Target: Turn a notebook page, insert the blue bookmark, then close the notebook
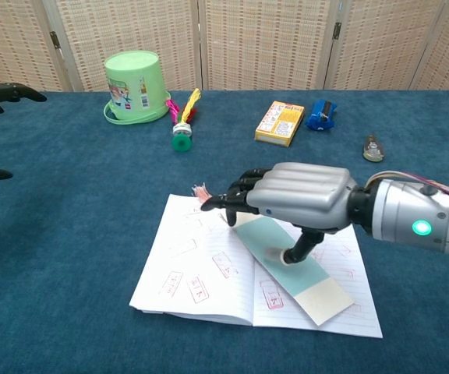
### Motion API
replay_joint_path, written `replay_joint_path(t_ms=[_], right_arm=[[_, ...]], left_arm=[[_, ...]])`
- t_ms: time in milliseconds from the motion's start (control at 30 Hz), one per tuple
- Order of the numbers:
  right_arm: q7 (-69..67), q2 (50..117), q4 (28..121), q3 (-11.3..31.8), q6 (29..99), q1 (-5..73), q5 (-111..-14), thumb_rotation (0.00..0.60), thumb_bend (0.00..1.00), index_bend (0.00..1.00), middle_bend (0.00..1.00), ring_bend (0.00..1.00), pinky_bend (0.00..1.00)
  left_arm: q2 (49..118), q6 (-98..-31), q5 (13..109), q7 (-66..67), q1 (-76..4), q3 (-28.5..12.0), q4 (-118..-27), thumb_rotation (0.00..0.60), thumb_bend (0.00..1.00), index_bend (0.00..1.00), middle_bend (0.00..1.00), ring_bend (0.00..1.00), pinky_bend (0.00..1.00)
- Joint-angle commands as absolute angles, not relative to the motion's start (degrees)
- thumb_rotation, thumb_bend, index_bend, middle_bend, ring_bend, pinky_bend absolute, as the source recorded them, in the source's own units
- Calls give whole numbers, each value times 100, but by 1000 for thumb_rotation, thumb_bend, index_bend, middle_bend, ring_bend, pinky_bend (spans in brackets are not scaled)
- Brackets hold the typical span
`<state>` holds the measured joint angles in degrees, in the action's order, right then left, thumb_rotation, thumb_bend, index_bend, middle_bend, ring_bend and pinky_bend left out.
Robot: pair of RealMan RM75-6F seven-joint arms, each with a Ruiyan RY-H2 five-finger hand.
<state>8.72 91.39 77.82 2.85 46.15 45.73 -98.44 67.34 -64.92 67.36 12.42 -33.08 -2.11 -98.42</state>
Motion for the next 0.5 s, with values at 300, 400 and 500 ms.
replay_joint_path(t_ms=[300, 400, 500], right_arm=[[823, 9435, 7408, 330, 4466, 4854, -9605, 600, 346, 19, 261, 99, 113], [816, 9504, 7312, 332, 4444, 4927, -9560, 600, 346, 19, 261, 99, 112], [836, 9526, 7242, 323, 4412, 4971, -9489, 600, 346, 19, 261, 100, 112]], left_arm=[[6713, -6454, 6891, 1004, -3131, -233, -9709, 600, 225, 8, 0, 36, 157], [6698, -6469, 6957, 960, -3081, -239, -9705, 600, 225, 8, 0, 36, 157], [6686, -6467, 7005, 928, -3037, -242, -9693, 600, 225, 8, 0, 36, 157]])
